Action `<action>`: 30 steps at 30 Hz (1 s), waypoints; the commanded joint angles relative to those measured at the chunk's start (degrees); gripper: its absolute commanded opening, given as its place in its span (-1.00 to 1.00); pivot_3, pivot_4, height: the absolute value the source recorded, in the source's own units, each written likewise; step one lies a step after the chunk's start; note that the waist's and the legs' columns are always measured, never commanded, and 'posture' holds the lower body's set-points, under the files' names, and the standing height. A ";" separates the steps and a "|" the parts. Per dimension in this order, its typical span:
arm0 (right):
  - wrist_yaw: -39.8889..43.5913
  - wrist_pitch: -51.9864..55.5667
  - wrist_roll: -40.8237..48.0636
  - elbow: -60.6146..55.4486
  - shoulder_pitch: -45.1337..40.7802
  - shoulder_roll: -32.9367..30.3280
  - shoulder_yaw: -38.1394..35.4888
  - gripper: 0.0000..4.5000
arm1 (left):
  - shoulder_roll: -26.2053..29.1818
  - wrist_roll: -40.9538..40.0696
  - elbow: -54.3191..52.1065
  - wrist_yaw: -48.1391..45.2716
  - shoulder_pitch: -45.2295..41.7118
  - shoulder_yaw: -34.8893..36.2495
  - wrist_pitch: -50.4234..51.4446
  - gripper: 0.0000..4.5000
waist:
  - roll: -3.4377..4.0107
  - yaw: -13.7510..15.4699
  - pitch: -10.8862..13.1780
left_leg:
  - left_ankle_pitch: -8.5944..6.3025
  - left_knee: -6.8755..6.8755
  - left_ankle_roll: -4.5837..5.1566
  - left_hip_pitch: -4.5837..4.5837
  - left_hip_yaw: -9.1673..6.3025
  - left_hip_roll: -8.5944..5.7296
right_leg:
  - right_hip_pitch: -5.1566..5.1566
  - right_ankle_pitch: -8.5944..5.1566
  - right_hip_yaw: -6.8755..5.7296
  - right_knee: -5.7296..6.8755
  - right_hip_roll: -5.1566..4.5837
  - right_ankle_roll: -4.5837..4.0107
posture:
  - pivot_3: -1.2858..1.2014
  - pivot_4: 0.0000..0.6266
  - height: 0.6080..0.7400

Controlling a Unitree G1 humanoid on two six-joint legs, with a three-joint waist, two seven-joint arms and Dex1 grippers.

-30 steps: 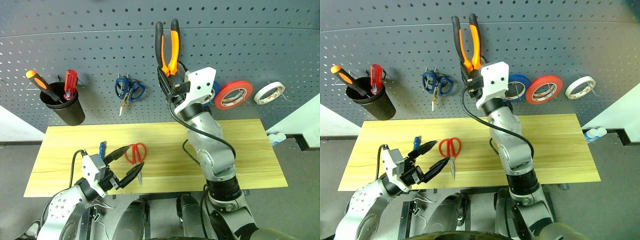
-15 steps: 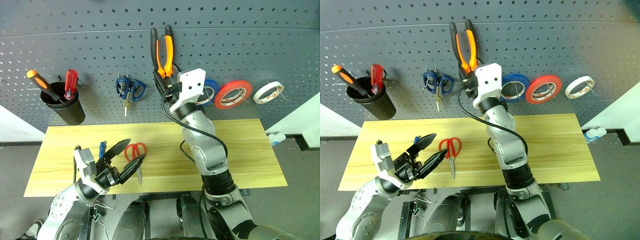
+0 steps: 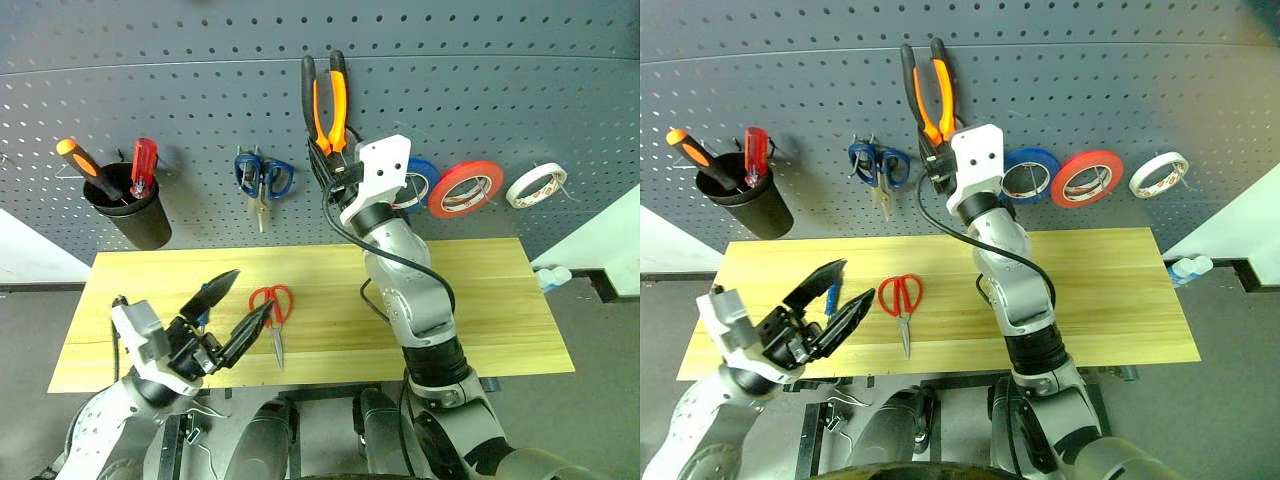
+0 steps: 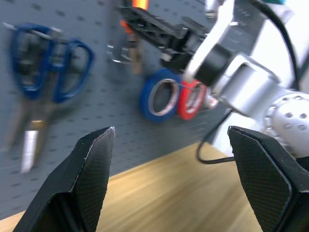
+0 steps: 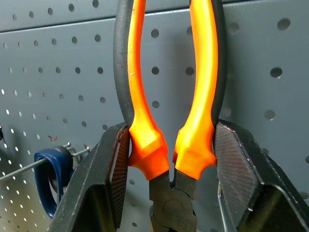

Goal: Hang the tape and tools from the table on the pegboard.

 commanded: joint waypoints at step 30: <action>-6.92 -10.34 -2.77 2.74 -8.19 7.48 0.00 -0.01 | -4.00 6.46 -3.18 5.34 1.91 1.22 -7.89 0.74 | 0.00 0.01 0.00 | 0.00 -0.01 0.00 0.00 0.00 0.02 | -0.01 0.01 -0.01 -0.01 0.04 -0.02 | 0.12 -0.40 0.74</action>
